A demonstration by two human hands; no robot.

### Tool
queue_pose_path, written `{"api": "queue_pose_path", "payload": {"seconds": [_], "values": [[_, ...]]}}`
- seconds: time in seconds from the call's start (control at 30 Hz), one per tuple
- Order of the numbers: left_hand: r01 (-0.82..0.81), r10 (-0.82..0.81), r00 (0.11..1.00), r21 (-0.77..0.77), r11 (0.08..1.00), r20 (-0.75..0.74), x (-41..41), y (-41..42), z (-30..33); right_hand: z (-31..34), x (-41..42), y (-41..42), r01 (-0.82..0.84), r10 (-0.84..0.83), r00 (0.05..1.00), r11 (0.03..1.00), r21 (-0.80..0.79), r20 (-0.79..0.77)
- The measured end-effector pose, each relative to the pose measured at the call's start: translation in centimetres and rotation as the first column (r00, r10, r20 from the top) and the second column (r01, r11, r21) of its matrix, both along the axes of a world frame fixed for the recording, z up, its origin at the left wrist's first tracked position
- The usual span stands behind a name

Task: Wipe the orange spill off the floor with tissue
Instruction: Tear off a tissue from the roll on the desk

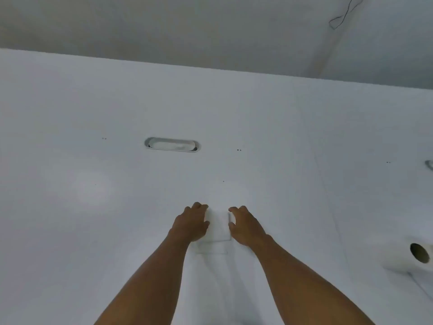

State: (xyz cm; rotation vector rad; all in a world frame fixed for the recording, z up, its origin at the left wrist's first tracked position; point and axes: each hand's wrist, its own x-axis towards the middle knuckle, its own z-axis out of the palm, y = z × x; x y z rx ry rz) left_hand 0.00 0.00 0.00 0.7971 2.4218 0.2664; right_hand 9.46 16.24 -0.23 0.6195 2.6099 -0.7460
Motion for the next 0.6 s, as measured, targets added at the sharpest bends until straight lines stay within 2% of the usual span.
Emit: {"api": "queue_pose_path", "payload": {"seconds": [0.3,0.5,0.6], "values": [[-0.085,0.085,0.995,-0.002,0.996,-0.046,-1.1,1.4,-1.8,-1.5,-1.6,-0.3,0.025,-0.021,0.998,0.998,0.052,-0.064],[-0.139,0.139,0.990,-0.023,0.990,0.023,-1.4,1.8,-2.1,-1.7,-2.6,-0.5,0.095,-0.092,0.994,0.995,0.043,-0.066],[-0.246,0.235,0.959,0.054,0.968,0.159,-1.6,1.5,-1.8,-1.5,-2.6,-0.3,0.194,-0.198,0.975,0.980,-0.050,-0.101]]}}
